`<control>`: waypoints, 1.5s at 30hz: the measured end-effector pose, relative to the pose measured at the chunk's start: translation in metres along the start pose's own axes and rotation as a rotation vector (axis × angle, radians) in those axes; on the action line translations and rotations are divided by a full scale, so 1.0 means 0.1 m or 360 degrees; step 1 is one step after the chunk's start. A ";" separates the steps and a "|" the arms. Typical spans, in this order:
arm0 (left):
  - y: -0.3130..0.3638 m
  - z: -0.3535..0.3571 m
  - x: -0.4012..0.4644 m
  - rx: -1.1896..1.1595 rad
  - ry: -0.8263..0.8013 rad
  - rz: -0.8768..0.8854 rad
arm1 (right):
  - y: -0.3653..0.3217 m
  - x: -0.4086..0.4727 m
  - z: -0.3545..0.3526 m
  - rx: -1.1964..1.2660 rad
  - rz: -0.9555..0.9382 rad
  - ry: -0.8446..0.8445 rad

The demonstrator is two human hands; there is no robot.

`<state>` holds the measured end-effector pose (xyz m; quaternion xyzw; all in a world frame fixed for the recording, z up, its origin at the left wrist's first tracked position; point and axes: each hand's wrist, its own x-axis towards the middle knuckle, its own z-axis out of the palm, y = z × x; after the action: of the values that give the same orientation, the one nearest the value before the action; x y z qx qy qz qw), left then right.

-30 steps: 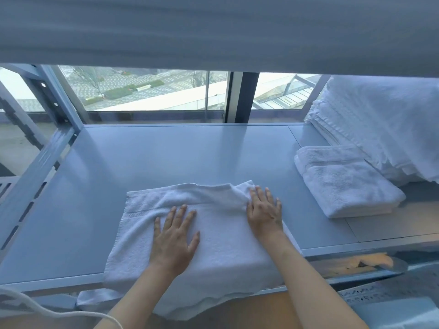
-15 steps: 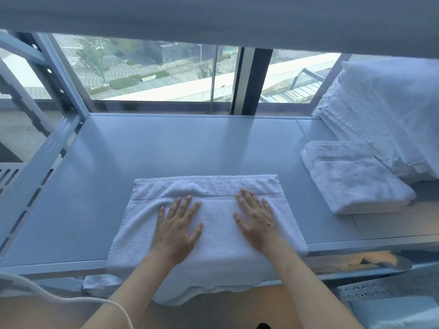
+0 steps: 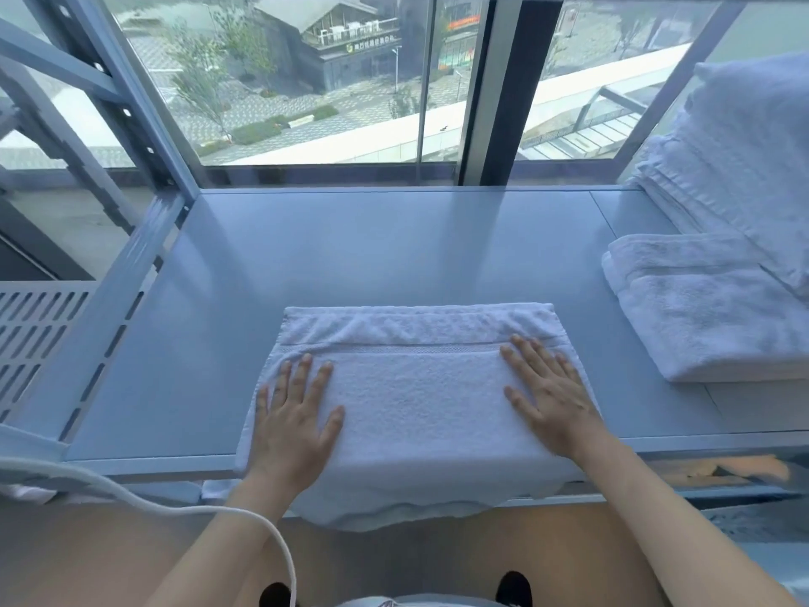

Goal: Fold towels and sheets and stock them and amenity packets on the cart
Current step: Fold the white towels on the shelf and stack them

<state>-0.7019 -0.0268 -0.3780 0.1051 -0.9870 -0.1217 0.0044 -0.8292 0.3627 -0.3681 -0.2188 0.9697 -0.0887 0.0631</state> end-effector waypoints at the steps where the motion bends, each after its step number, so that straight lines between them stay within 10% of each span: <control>1: 0.00 0.01 0.11 -0.0006 -0.0010 -0.0006 | 0.02 0.12 -0.02 -0.0013 0.0014 0.0003; 13: 0.18 -0.09 1.43 -0.0007 -0.0066 -0.0142 | -0.23 1.31 -0.41 0.0000 0.0261 0.0061; 22: 0.04 -0.02 1.35 0.0001 0.0008 -0.0091 | -0.36 -0.10 0.00 0.0210 0.0010 0.0075; 45: 0.08 -0.01 -0.06 -0.0022 -0.0018 -0.0005 | -0.28 0.07 0.05 0.0122 0.0044 0.0075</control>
<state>-0.6973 -0.0184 -0.3755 0.1058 -0.9860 -0.1290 -0.0007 -0.8236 0.3343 -0.3676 -0.2006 0.9697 -0.1300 0.0499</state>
